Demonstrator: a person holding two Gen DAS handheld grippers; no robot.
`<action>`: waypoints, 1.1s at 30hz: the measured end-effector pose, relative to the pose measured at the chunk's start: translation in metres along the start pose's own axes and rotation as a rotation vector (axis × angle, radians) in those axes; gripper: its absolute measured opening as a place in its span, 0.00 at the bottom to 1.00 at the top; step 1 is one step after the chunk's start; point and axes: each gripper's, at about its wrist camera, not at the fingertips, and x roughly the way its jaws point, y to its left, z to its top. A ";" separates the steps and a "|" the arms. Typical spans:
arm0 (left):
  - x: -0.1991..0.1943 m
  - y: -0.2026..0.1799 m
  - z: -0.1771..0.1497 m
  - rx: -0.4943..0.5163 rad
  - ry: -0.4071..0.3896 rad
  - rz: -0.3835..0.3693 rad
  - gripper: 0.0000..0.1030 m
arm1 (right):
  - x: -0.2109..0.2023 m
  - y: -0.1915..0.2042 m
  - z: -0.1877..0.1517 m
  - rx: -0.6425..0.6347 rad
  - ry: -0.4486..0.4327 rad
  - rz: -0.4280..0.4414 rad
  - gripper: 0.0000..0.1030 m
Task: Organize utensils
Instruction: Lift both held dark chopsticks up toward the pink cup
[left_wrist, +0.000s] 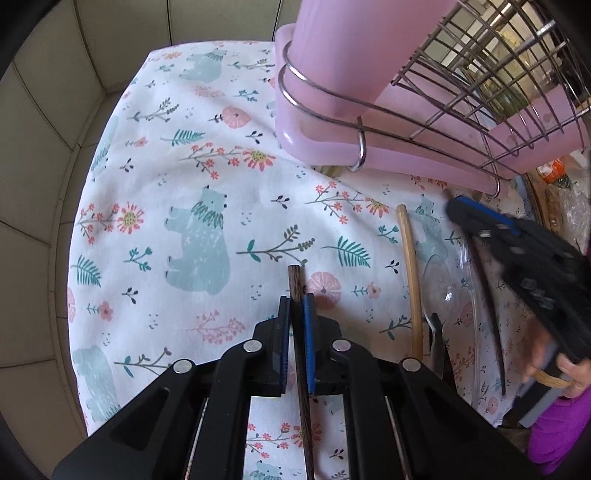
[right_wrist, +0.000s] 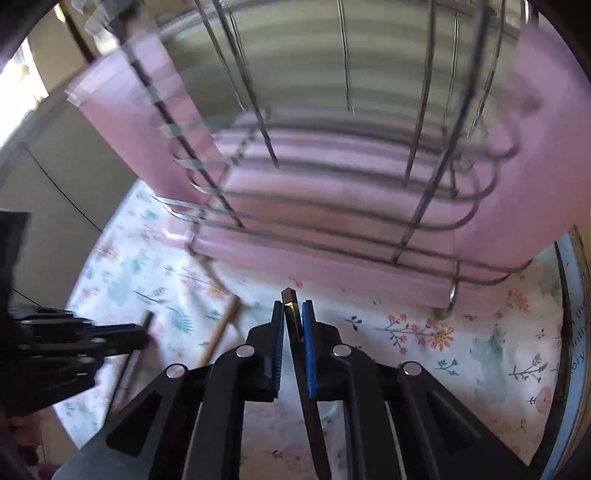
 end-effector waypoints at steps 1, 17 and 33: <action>0.000 -0.001 0.000 0.002 -0.009 0.003 0.07 | -0.012 0.000 0.000 -0.001 -0.036 0.013 0.09; -0.090 0.002 -0.029 -0.070 -0.460 -0.109 0.05 | -0.190 -0.033 -0.028 0.112 -0.575 0.079 0.07; -0.128 -0.007 -0.065 -0.038 -0.743 -0.030 0.05 | -0.228 -0.023 -0.048 0.095 -0.701 -0.006 0.06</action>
